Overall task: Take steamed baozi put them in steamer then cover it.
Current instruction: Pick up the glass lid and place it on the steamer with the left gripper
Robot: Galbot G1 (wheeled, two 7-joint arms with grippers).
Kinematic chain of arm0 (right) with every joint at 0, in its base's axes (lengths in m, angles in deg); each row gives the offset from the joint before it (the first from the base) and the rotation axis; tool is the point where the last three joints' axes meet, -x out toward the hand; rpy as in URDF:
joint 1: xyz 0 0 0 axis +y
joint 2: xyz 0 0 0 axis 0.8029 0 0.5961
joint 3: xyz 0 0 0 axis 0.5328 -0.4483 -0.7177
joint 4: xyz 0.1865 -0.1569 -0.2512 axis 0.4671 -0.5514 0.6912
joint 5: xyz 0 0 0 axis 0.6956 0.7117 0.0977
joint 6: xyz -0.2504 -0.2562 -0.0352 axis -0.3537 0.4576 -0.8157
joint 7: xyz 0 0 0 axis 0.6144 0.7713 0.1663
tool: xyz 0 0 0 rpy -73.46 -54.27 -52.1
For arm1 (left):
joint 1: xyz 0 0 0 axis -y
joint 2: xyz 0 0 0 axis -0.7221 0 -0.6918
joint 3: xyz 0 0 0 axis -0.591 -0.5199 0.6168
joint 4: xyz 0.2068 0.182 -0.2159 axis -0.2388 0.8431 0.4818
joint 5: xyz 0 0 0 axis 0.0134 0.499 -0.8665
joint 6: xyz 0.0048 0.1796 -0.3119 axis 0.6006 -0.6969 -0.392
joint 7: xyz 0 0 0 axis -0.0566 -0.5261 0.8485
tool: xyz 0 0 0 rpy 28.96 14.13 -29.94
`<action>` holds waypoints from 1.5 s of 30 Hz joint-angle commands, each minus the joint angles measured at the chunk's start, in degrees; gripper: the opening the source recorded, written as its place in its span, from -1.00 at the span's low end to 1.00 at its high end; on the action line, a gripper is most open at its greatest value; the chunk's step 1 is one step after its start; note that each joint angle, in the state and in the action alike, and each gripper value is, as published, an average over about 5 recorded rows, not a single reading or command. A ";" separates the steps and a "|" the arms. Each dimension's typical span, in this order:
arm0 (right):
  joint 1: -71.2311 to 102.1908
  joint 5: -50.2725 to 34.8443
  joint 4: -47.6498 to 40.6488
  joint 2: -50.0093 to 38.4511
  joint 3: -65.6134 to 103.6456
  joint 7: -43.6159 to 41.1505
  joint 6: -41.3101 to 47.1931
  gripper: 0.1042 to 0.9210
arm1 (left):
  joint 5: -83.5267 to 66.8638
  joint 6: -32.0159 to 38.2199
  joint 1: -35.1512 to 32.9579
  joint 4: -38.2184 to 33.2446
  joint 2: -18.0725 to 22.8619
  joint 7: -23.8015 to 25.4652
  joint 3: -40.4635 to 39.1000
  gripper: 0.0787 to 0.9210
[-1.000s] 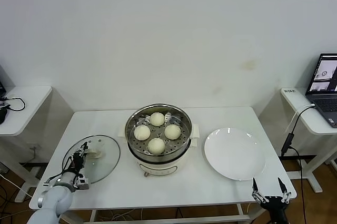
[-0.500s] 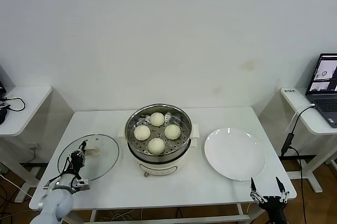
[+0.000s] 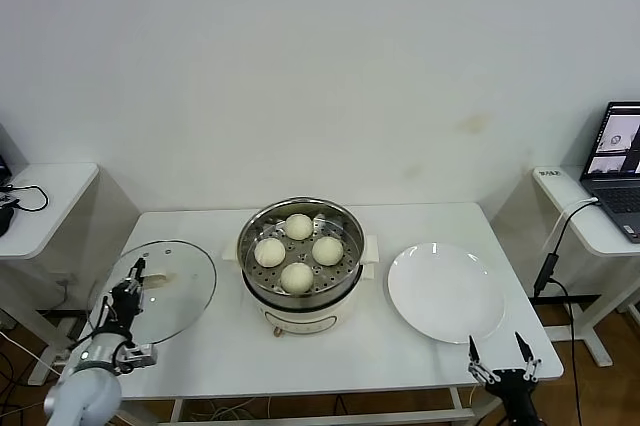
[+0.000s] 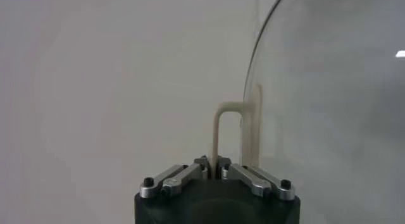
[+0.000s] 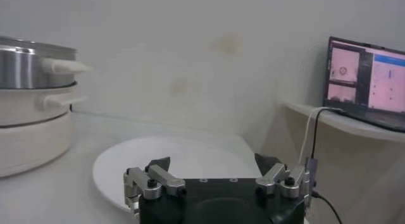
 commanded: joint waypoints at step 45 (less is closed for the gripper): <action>-1.82 17.82 -2.67 5.36 -2.93 0.86 -0.34 0.76 | 19.41 -20.56 22.54 -12.65 20.99 26.79 -31.39 -0.84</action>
